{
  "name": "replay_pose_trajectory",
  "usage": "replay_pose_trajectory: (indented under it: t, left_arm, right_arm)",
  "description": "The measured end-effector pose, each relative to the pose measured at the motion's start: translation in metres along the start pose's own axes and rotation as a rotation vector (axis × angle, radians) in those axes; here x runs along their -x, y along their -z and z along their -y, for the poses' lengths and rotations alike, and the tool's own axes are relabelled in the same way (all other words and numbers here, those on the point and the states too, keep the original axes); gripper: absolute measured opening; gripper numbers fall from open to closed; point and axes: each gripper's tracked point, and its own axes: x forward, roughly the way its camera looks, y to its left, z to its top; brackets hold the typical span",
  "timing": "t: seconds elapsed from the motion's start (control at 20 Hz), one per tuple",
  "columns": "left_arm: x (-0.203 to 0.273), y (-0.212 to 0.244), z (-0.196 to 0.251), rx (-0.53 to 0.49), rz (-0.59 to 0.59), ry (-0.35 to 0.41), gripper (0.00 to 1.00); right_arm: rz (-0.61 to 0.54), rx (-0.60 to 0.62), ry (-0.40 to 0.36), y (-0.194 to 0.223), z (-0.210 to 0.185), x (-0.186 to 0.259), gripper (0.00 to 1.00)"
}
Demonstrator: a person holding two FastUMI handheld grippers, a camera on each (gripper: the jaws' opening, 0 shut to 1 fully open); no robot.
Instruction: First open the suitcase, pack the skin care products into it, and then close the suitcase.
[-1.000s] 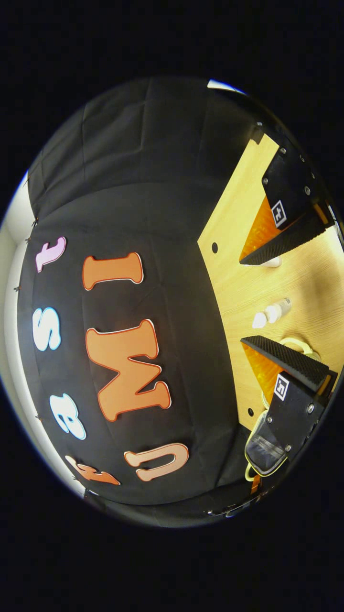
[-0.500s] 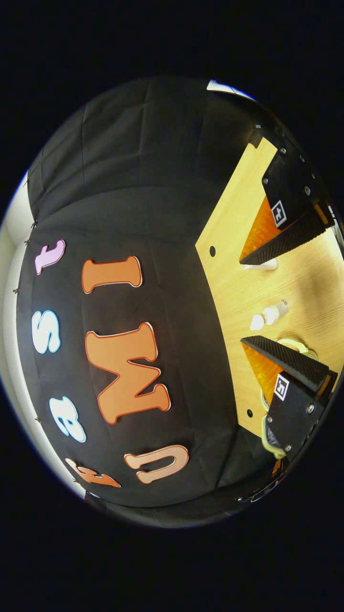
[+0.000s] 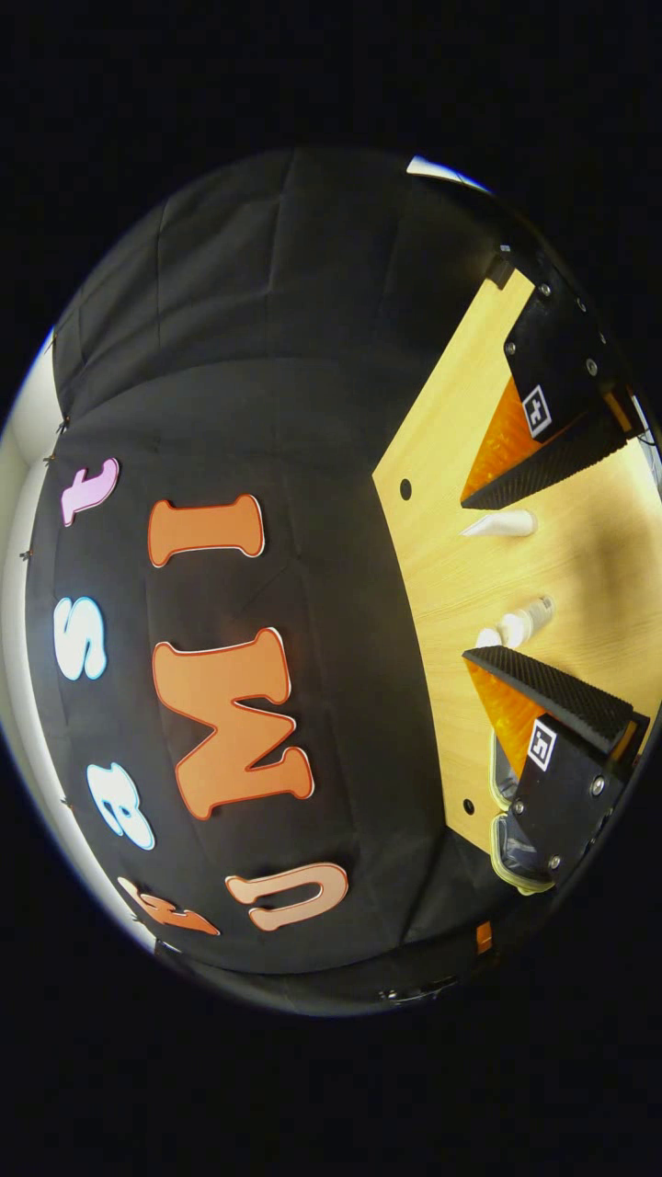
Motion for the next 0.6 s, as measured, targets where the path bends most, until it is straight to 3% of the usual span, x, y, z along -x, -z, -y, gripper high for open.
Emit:
replay_pose_trajectory:
  t: [0.05,0.1,0.3,0.4,0.45,0.5,0.6]
  left_arm:
    - [0.014,-0.015,0.028,-0.019,0.035,0.025,0.98]
    - [0.028,-0.03,0.059,-0.031,0.063,0.058,0.98]
    - [0.063,-0.033,0.217,-0.111,0.146,0.205,0.98]
    - [0.073,-0.012,0.286,-0.171,0.155,0.283,0.98]
    - [0.078,0.003,0.317,-0.202,0.149,0.315,0.98]
    - [0.082,0.02,0.347,-0.218,0.138,0.341,0.96]
    - [0.09,0.065,0.409,-0.225,0.101,0.43,0.98]
  right_arm:
    - [0.0,-0.002,-0.012,-0.004,0.006,-0.007,1.0]
    - [-0.003,-0.003,-0.023,-0.007,0.014,-0.014,0.95]
    - [-0.025,0.015,-0.081,-0.014,0.049,-0.043,0.95]
    - [-0.038,0.032,-0.102,-0.014,0.068,-0.058,0.95]
    - [-0.047,0.035,-0.11,-0.014,0.078,-0.065,1.0]
    - [-0.061,0.034,-0.114,-0.012,0.087,-0.071,0.95]
    - [-0.083,0.035,-0.119,-0.008,0.103,-0.08,0.95]
